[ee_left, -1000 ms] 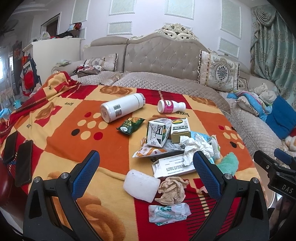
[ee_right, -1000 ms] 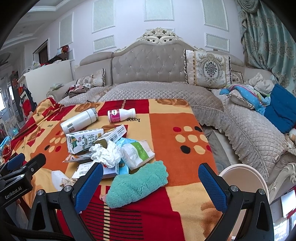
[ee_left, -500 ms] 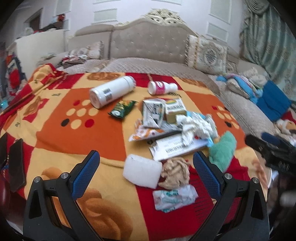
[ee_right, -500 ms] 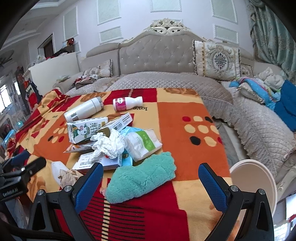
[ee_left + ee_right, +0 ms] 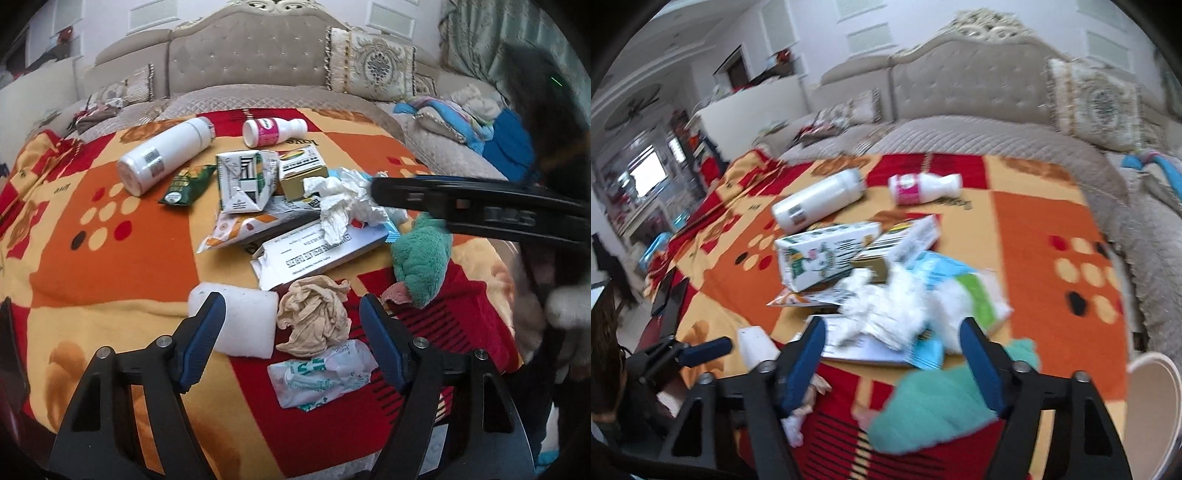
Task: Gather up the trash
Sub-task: 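Grasp crumpled tan paper with left gripper while right gripper grasps white tissue, then carry both crumpled papers to the white bin and open both grippers, then move both grippers back over the blanket toward the white foam block, then grasp white foam block with left gripper while right gripper grasps white-green packet, then carry foam block and packet to the white bin and release both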
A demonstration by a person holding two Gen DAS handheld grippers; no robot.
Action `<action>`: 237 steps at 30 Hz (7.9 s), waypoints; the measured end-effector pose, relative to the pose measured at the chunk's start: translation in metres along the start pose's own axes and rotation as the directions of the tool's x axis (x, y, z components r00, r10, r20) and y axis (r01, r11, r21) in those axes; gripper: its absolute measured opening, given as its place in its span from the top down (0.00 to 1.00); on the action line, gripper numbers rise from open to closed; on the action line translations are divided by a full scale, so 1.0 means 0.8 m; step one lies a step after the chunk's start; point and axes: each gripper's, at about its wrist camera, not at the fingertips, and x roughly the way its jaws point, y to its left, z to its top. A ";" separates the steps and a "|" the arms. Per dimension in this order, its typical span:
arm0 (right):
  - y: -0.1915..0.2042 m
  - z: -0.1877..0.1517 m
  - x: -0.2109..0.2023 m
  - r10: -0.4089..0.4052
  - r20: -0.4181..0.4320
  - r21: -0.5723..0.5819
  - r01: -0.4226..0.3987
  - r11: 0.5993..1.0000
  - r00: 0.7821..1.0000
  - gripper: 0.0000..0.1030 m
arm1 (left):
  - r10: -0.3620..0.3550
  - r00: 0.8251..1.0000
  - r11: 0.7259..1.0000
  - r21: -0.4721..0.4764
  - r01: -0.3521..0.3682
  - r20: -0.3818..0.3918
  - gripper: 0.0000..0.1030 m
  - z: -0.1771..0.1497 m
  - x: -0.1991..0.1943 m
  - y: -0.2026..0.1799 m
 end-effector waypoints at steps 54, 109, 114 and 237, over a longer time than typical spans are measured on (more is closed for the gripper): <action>-0.351 -0.201 -0.187 -0.389 -0.102 0.469 0.389 0.793 0.916 0.75 | -0.353 0.925 0.894 0.240 0.378 -0.142 0.85 0.109 0.111 -0.390; -0.119 -0.077 -0.077 -0.216 -0.032 0.202 0.218 0.955 0.976 0.38 | -0.029 0.999 0.997 -0.067 0.030 0.012 0.55 0.047 0.007 -0.067; -0.101 -0.067 -0.063 -0.187 -0.036 0.183 0.191 0.965 0.982 0.36 | 0.037 0.999 0.994 -0.103 -0.037 -0.002 0.55 0.028 -0.008 -0.016; -0.236 -0.100 -0.158 -0.189 0.062 0.380 0.152 0.912 0.980 0.80 | -0.214 0.975 0.977 0.009 0.215 -0.052 0.63 0.116 0.046 -0.218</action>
